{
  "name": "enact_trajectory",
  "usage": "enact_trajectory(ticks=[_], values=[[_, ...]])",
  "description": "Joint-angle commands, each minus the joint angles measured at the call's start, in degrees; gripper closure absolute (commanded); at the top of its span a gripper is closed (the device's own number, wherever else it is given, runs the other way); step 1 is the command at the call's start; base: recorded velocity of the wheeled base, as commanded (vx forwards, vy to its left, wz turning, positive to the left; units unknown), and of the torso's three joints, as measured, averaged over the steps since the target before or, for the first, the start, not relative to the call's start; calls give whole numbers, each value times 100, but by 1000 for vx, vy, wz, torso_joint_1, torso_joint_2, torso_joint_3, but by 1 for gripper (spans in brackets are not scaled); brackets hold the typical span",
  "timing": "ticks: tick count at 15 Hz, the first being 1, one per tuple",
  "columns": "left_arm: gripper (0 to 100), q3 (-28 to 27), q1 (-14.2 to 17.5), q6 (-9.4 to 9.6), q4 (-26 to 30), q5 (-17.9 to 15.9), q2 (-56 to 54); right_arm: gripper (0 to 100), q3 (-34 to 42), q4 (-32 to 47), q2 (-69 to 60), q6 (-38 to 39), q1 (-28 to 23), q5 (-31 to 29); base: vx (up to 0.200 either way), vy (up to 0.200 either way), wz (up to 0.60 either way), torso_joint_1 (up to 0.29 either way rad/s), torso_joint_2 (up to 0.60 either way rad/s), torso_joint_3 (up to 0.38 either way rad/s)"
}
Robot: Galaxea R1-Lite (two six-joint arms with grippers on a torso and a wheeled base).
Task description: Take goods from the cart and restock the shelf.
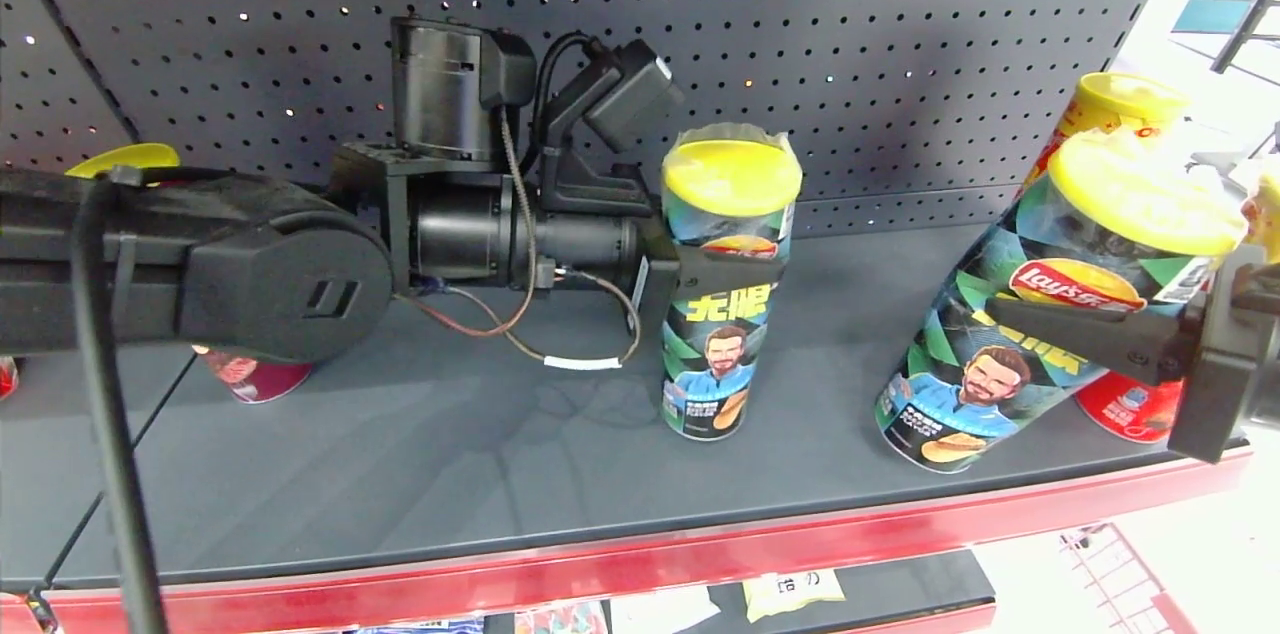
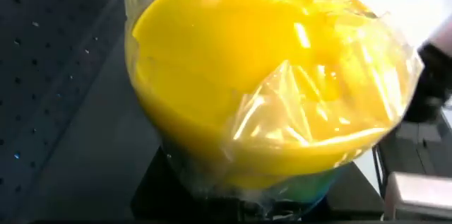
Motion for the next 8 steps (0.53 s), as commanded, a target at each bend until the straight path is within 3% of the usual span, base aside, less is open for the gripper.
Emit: enact_trajectory(ticks=[1, 4, 8], values=[[100, 369, -33, 229, -4, -27, -316, 100, 0, -1, -1, -1, 10, 3, 0, 0, 0, 0, 0, 0], [100, 703, -33, 405, -4, 26, -421, 100, -9, -1, -1, -10, 27, 12, 0, 0, 0, 0, 0, 0], [100, 1239, -68, 405, -13, 43, -773, 100, 0, -1, -10, -1, 27, 12, 0, 0, 0, 0, 0, 0]])
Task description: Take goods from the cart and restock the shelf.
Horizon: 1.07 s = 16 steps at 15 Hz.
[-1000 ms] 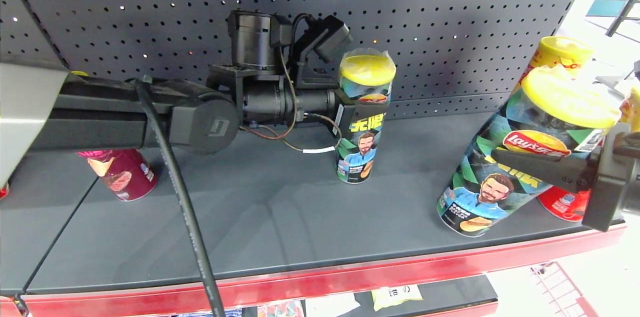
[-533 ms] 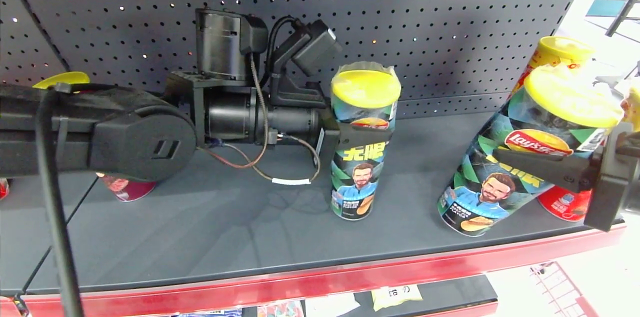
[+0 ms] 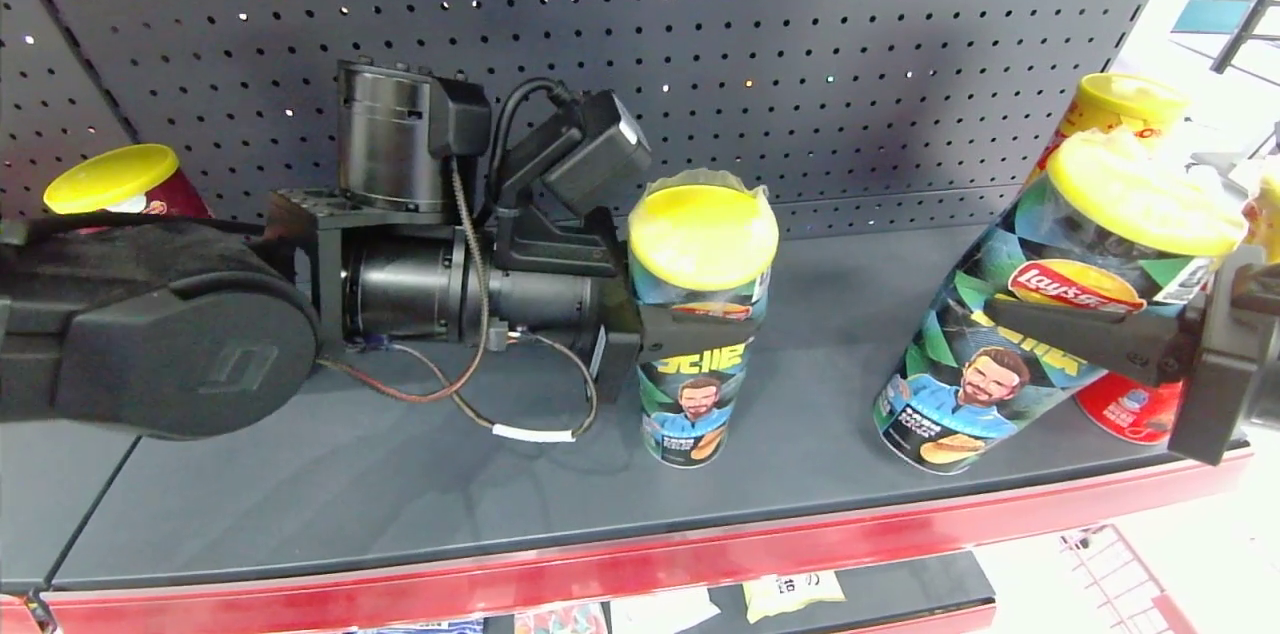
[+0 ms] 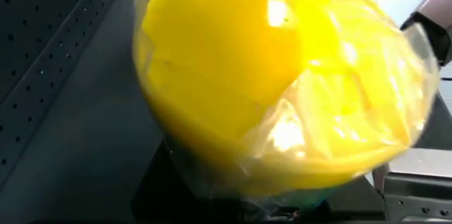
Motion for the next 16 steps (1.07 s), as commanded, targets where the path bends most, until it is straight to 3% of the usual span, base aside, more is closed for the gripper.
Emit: enact_trajectory(ticks=[1, 6, 8, 16], values=[[100, 333, -13, -8, 1, -3, -290, 100, 11, -3, -3, -1, 2, 4, 0, 0, 0, 0, 0, 0], [100, 421, -13, -105, -52, -29, -404, 100, 20, -3, -3, -1, 2, 4, 0, 0, 0, 0, 0, 0], [100, 429, -22, -298, -43, -21, -519, 100, 29, -3, -11, -1, 2, 4, 0, 0, 0, 0, 0, 0], [100, 649, -92, -316, 1, -21, -580, 100, 46, -3, -11, -1, 2, 4, 0, 0, 0, 0, 0, 0]])
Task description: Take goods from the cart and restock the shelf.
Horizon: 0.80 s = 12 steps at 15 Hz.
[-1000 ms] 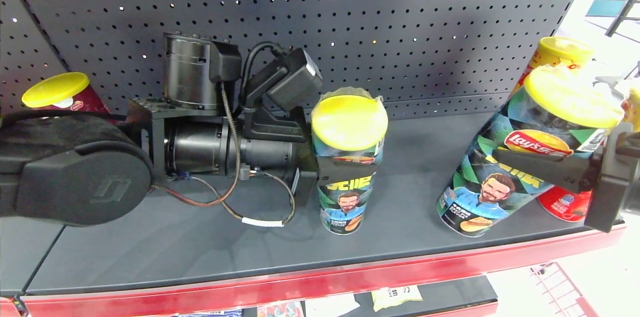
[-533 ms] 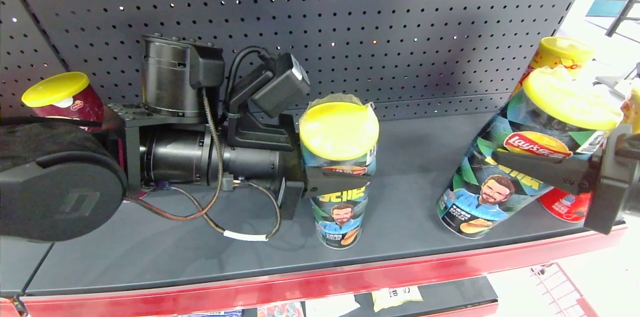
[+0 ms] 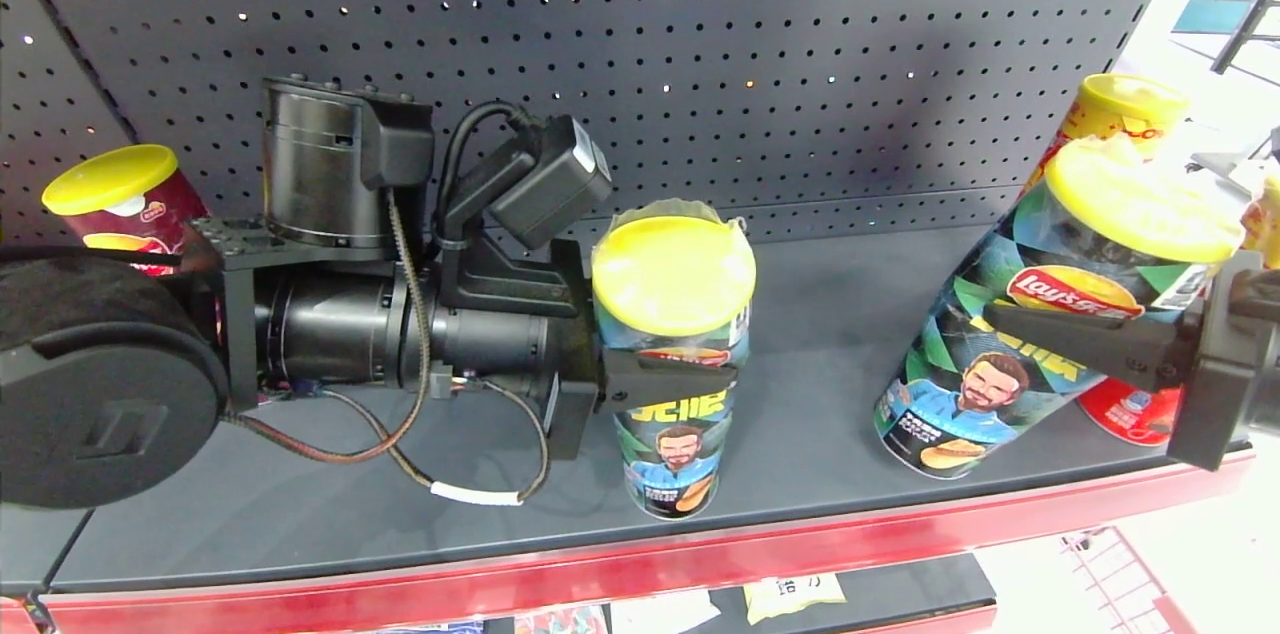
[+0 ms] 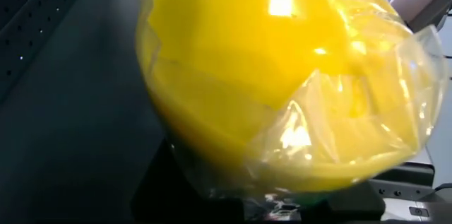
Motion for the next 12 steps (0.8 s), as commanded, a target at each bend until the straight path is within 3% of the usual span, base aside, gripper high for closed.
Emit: enact_trajectory(ticks=[1, 7, 12], values=[[100, 23, -32, -1, -3, -2, -15, 100, 7, -3, 0, -1, 2, 4, 0, 0, 0, 0, 0, 0], [100, 172, -32, -1, -12, -2, -15, 100, -2, -3, 35, -1, 2, 4, 0, 0, 0, 0, 0, 0], [100, 181, -32, -151, -12, -2, -58, 100, 7, -3, 35, -1, 2, 4, 0, 0, 0, 0, 0, 0]])
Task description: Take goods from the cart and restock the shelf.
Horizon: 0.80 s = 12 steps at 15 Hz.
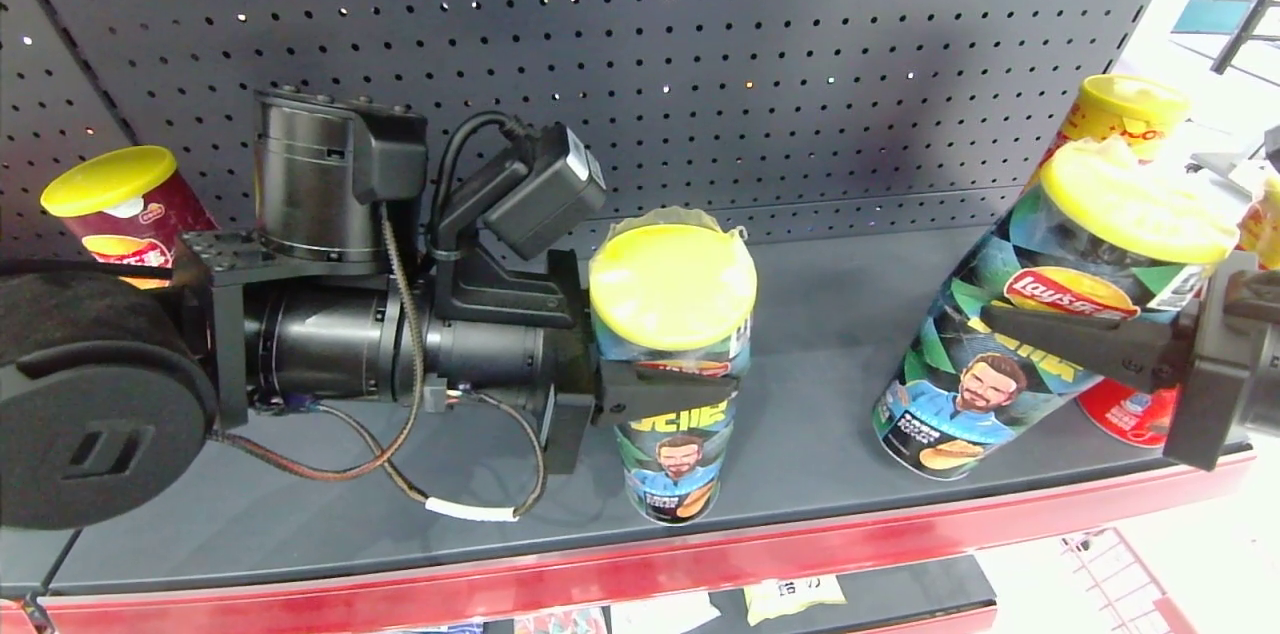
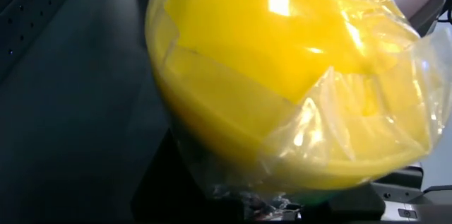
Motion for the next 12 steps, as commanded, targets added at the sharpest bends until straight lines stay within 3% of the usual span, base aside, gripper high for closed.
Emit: enact_trajectory(ticks=[1, 12], values=[[100, -6, -2, -14, 10, -2, -1, 100, 7, -3, 8, -1, 2, 4, 0, 0, 0, 0, 0, 0], [100, 12, -11, -23, 10, -2, 25, 100, 33, -3, 17, -1, 2, 4, 0, 0, 0, 0, 0, 0]])
